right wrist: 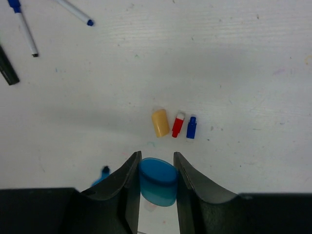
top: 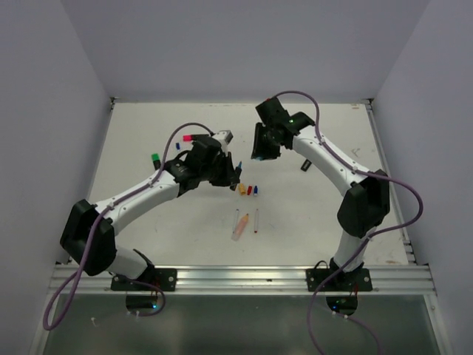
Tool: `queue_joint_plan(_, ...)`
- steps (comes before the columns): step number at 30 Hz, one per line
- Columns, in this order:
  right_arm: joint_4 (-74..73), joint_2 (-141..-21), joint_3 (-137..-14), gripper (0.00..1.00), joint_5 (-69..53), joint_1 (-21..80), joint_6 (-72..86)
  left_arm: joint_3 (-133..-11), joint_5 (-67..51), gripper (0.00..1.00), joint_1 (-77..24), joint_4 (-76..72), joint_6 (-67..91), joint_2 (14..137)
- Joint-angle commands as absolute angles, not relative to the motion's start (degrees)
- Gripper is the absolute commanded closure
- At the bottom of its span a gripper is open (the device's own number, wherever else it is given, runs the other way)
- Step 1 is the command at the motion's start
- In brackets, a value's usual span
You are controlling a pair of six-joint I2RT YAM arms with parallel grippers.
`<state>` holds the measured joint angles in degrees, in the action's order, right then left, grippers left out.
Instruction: Open the pen caps
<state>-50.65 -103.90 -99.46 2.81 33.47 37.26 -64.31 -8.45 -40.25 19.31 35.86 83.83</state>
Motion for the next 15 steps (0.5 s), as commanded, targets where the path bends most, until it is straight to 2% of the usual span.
queue_joint_plan(1, -53.35, -103.09, -96.42, 1.0, 1.85, 30.41, 35.42, -58.72, -3.95, 1.0, -36.48, 20.92, 34.1, 80.34)
queue_joint_plan(8, -52.47, -106.61, -90.27, 1.0, 0.53, 28.65, 32.79, -48.17, -7.2, 1.0, -35.6, 15.83, 34.63, 78.05)
queue_joint_plan(15, -50.89, -110.83, -88.77, 0.92, -1.58, 28.65, 31.55, -40.96, -12.91, 1.0, -35.6, 7.57, 36.29, 79.45)
